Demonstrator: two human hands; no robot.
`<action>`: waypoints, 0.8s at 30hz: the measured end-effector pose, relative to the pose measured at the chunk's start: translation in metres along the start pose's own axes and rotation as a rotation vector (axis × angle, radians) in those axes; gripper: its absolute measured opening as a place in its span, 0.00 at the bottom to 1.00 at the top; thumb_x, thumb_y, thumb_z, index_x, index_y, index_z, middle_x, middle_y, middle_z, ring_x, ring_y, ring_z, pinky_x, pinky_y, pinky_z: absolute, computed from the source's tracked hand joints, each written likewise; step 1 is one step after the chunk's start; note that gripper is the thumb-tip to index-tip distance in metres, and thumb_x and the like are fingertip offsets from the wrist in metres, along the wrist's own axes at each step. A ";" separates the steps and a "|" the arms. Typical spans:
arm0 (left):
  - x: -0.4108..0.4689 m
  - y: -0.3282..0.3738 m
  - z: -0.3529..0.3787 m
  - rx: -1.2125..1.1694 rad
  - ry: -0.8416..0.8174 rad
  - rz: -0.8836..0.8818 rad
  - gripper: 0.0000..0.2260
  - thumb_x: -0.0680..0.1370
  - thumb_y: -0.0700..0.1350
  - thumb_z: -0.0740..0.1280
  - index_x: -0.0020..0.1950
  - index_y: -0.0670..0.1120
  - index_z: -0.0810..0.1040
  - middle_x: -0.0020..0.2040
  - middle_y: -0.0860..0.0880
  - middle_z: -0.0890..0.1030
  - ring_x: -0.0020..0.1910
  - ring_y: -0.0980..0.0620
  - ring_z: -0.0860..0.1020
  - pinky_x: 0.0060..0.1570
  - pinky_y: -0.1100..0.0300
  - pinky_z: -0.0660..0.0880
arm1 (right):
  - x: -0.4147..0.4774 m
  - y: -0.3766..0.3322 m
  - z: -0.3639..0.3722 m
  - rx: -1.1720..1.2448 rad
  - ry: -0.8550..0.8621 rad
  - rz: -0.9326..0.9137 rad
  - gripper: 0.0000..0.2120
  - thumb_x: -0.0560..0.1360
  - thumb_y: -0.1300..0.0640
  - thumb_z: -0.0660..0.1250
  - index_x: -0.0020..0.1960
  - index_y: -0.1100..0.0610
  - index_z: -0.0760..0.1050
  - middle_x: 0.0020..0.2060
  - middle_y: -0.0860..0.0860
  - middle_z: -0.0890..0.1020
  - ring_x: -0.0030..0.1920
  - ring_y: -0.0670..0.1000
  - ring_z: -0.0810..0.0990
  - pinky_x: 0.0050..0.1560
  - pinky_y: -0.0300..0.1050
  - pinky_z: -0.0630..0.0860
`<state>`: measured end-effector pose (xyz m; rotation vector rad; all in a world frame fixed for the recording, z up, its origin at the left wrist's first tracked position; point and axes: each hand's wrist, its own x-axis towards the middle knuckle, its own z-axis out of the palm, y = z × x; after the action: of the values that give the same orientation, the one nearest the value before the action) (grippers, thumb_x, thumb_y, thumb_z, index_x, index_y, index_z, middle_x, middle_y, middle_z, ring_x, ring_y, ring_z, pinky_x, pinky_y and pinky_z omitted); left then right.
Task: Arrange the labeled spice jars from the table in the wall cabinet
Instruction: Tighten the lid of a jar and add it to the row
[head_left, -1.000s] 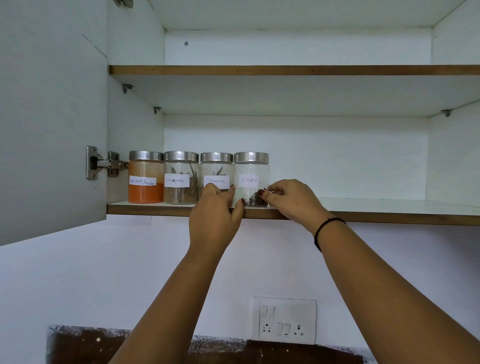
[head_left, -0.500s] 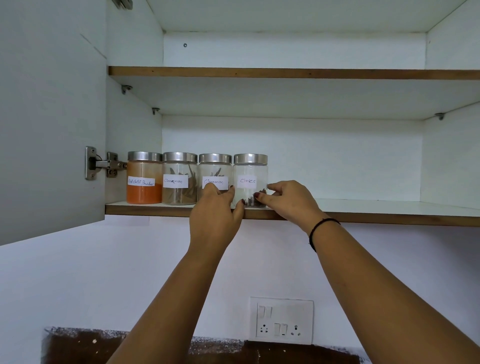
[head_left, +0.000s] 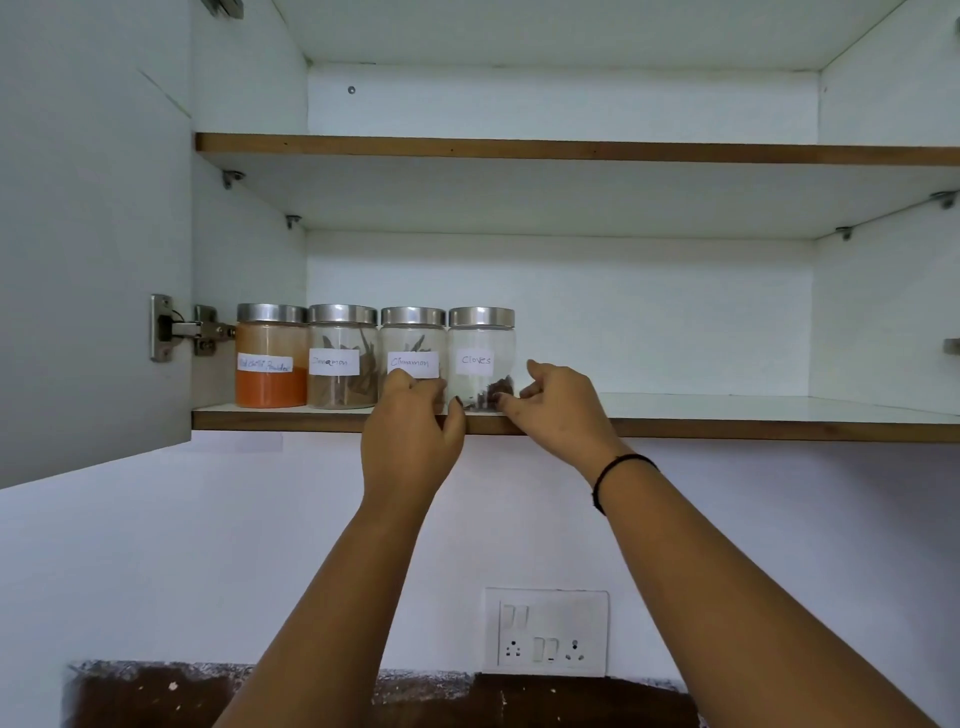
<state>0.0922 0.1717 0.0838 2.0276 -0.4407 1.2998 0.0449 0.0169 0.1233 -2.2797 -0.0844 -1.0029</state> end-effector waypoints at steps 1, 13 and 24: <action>0.000 -0.001 0.000 -0.030 0.009 -0.010 0.11 0.78 0.48 0.67 0.58 0.47 0.82 0.53 0.48 0.76 0.45 0.51 0.79 0.41 0.59 0.77 | -0.001 0.000 0.001 -0.004 0.002 -0.011 0.28 0.75 0.49 0.70 0.66 0.66 0.71 0.51 0.57 0.82 0.53 0.55 0.80 0.56 0.51 0.77; -0.003 -0.001 -0.002 -0.158 0.071 -0.015 0.08 0.77 0.44 0.67 0.53 0.46 0.83 0.50 0.50 0.77 0.41 0.54 0.79 0.40 0.59 0.77 | -0.008 0.007 -0.002 0.121 0.085 0.006 0.27 0.76 0.50 0.69 0.71 0.59 0.70 0.42 0.50 0.79 0.49 0.50 0.80 0.52 0.41 0.75; -0.005 0.005 0.002 -0.122 0.106 -0.037 0.06 0.77 0.44 0.67 0.48 0.44 0.82 0.48 0.47 0.77 0.42 0.53 0.77 0.39 0.65 0.71 | -0.004 0.022 -0.008 0.212 0.071 -0.021 0.13 0.75 0.51 0.71 0.55 0.57 0.78 0.37 0.46 0.77 0.41 0.48 0.79 0.39 0.33 0.72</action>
<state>0.0884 0.1664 0.0811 1.8492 -0.4207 1.3183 0.0437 -0.0045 0.1130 -2.0527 -0.1769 -1.0340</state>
